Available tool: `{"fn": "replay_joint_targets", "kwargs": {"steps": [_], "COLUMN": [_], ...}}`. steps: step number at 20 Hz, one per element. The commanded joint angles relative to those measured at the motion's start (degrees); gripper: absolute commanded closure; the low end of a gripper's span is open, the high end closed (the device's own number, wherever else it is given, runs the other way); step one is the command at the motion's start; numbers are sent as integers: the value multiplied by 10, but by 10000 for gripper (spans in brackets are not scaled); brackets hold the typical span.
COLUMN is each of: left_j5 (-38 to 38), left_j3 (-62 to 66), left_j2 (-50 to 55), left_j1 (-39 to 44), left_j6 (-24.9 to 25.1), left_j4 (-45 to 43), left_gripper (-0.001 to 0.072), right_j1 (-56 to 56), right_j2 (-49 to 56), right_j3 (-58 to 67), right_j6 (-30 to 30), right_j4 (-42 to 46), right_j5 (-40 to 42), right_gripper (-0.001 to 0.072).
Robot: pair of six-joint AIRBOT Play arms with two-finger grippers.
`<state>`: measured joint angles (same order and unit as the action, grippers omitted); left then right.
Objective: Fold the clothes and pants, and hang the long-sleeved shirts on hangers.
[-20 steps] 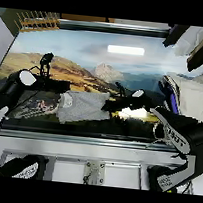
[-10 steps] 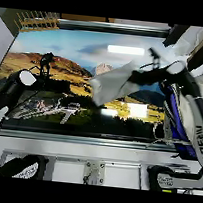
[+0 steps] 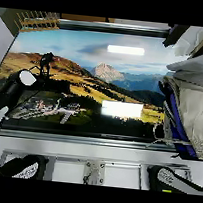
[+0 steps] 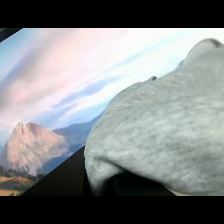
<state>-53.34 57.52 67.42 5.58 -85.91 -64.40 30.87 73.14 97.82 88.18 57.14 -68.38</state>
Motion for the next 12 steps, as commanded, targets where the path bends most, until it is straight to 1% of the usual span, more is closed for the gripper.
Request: {"fn": "replay_joint_targets", "kwargs": {"steps": [1, 3, 4, 7, 12], "left_j5": [0, 0, 0, 0, 0], "left_j3": [0, 0, 0, 0, 0], "left_j2": [0, 0, 0, 0, 0], "left_j1": [0, 0, 0, 0, 0], "left_j6": [0, 0, 0, 0, 1], "left_j4": [0, 0, 0, 0, -1], "left_gripper": [700, 700, 700, 700, 700], "right_j1": [78, 82, 82, 86, 86], "right_j2": [-47, -80, -95, -149, -213], "right_j3": [-4, -15, -24, -80, -212], "right_j6": [20, 43, 45, 51, 70], "right_j4": [80, 216, 257, 293, 345], "right_j5": [-72, -120, -141, -170, -233], "right_gripper": [692, 693, 693, 693, 692]}}
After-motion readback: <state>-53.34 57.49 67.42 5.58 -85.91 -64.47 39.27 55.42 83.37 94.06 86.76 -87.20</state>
